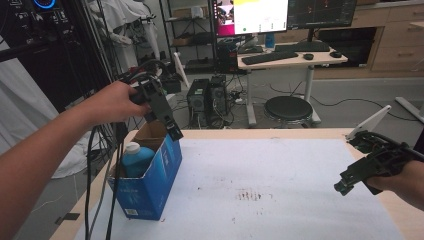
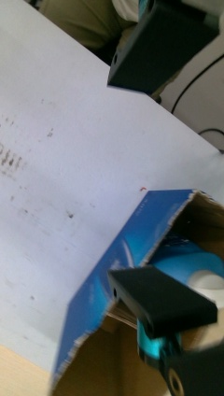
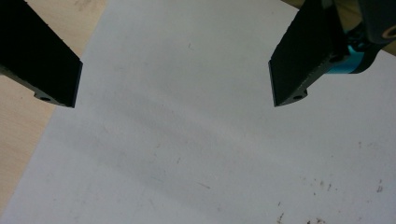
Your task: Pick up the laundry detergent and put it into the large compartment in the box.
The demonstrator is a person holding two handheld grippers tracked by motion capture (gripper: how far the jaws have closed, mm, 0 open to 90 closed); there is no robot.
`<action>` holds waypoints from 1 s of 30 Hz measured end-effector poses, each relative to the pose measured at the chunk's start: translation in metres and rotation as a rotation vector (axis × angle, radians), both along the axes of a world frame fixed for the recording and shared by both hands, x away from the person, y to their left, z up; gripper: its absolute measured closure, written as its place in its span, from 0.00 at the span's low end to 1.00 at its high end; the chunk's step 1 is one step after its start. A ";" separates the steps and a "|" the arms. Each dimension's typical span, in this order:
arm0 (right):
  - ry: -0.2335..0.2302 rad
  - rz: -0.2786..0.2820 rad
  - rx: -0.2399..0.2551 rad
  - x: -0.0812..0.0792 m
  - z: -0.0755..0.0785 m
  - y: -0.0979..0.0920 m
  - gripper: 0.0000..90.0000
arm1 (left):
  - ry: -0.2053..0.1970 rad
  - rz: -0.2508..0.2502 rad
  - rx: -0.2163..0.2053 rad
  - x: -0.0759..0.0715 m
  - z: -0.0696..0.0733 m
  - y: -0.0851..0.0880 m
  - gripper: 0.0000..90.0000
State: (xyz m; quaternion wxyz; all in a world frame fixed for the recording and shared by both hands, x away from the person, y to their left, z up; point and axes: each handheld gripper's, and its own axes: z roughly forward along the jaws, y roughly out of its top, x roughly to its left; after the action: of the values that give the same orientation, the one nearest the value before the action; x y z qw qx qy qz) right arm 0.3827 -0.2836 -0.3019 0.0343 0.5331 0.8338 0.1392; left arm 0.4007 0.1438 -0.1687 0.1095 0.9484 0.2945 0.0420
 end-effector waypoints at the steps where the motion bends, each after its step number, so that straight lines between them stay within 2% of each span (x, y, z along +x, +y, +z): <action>1: -0.004 0.000 0.003 0.000 0.000 0.000 0.02 | -0.007 -0.025 0.006 0.001 -0.002 -0.005 0.02; 6: -0.007 0.007 0.002 -0.002 0.001 0.000 0.02 | -0.018 -0.075 0.003 0.005 -0.010 -0.027 0.02; 10: -0.021 0.011 0.012 -0.003 0.002 0.000 0.02 | 0.017 -0.089 0.002 0.009 -0.015 -0.043 0.02; 11: -0.022 0.009 0.013 -0.004 0.002 0.001 0.02 | 0.019 -0.085 0.004 0.010 -0.017 -0.047 0.02; 13: -0.025 0.008 0.014 -0.004 0.003 0.001 0.02 | -0.003 -0.070 0.033 0.011 -0.019 -0.055 0.02; 15: -0.028 0.010 0.015 -0.005 0.003 0.000 0.02 | 0.012 -0.032 0.053 0.014 -0.022 -0.063 0.02; 16: -0.029 0.007 0.016 -0.005 0.003 0.001 0.02 | 0.013 -0.032 0.053 0.014 -0.023 -0.067 0.02; 18: -0.033 0.006 0.015 -0.005 0.003 0.001 0.02 | -0.009 -0.041 0.060 0.014 -0.026 -0.076 0.02; 24: -0.039 0.016 0.020 -0.006 0.005 0.004 0.02 | -0.029 -0.098 0.013 0.014 -0.029 -0.094 0.02; 30: -0.043 0.021 0.024 -0.007 0.005 0.006 0.02 | -0.060 -0.127 0.023 0.014 -0.033 -0.112 0.02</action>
State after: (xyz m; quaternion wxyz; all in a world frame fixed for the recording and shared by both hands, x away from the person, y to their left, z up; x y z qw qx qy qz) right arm 0.3756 -0.2779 -0.2967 0.0443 0.5216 0.8367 0.1608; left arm 0.4143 0.0320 -0.2014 0.1096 0.9647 0.2298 0.0666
